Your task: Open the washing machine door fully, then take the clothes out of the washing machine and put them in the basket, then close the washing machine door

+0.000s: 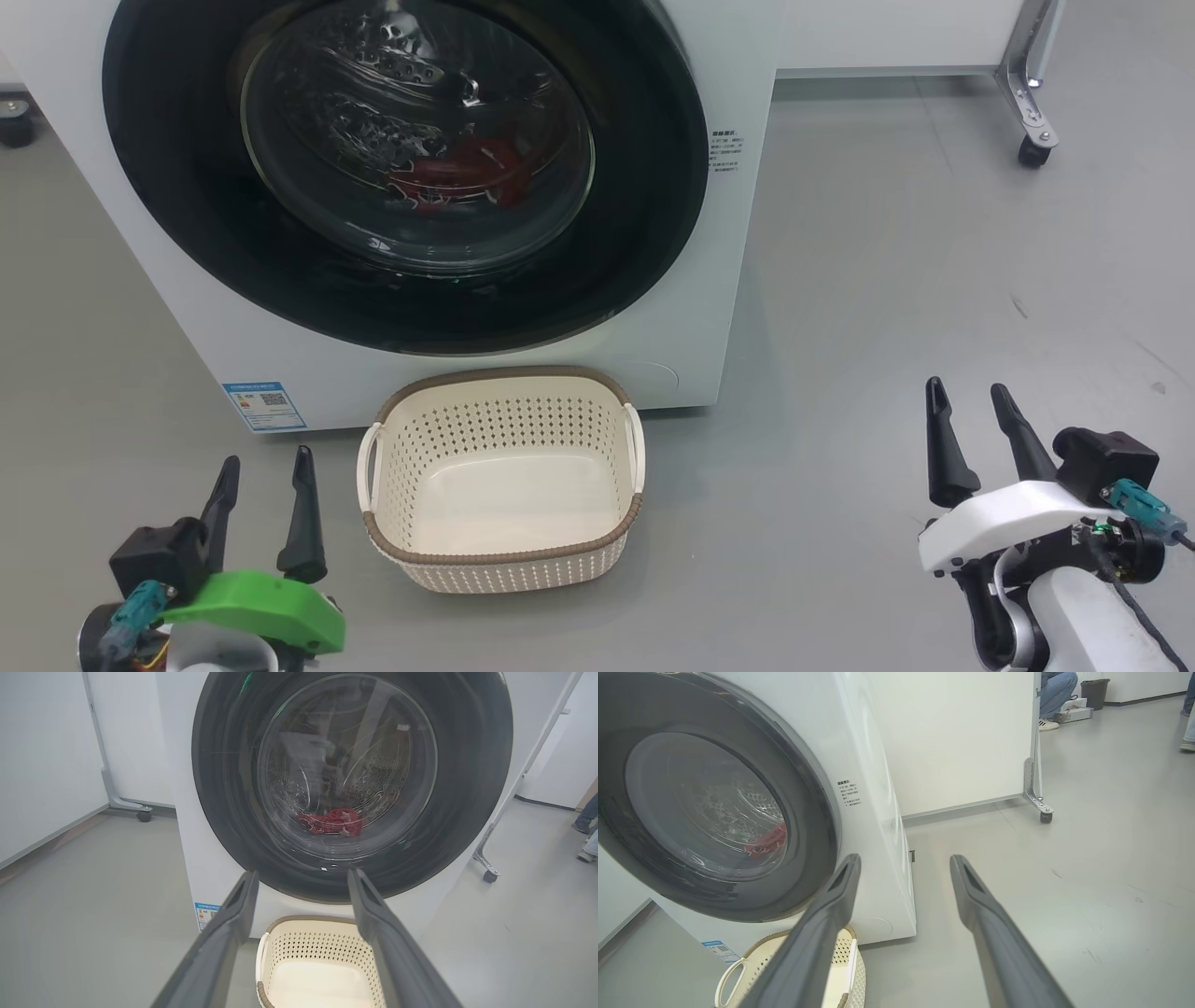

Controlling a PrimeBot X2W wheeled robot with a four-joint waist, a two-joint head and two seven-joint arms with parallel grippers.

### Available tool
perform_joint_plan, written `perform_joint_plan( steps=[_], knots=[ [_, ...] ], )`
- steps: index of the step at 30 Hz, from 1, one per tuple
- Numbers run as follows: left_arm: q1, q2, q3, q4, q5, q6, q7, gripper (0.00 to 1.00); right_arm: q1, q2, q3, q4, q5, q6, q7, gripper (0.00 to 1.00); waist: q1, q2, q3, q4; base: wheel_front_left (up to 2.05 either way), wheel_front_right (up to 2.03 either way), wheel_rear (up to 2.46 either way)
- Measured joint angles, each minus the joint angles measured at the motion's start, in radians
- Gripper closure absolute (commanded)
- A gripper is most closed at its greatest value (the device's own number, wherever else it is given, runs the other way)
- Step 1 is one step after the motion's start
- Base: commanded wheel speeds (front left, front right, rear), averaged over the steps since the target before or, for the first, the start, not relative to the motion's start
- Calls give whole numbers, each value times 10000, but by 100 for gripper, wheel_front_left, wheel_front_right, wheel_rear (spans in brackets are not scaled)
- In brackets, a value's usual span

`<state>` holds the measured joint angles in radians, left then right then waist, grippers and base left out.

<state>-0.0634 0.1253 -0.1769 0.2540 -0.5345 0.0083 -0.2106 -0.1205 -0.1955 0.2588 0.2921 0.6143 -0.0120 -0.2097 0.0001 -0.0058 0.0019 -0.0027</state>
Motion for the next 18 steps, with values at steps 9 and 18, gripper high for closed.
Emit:
perform_joint_plan(
  steps=[9,18],
  knots=[
    [-62,-6,-140,150,1078,127,-295,0,-46,-46,205,81,-901,-94,-263,0,0,0,-8,-12,0,0,0],
    [-146,-31,-123,314,1526,176,-385,0,-132,-65,234,119,-1327,-105,-351,0,0,0,-7,-21,0,0,0]
  ],
)
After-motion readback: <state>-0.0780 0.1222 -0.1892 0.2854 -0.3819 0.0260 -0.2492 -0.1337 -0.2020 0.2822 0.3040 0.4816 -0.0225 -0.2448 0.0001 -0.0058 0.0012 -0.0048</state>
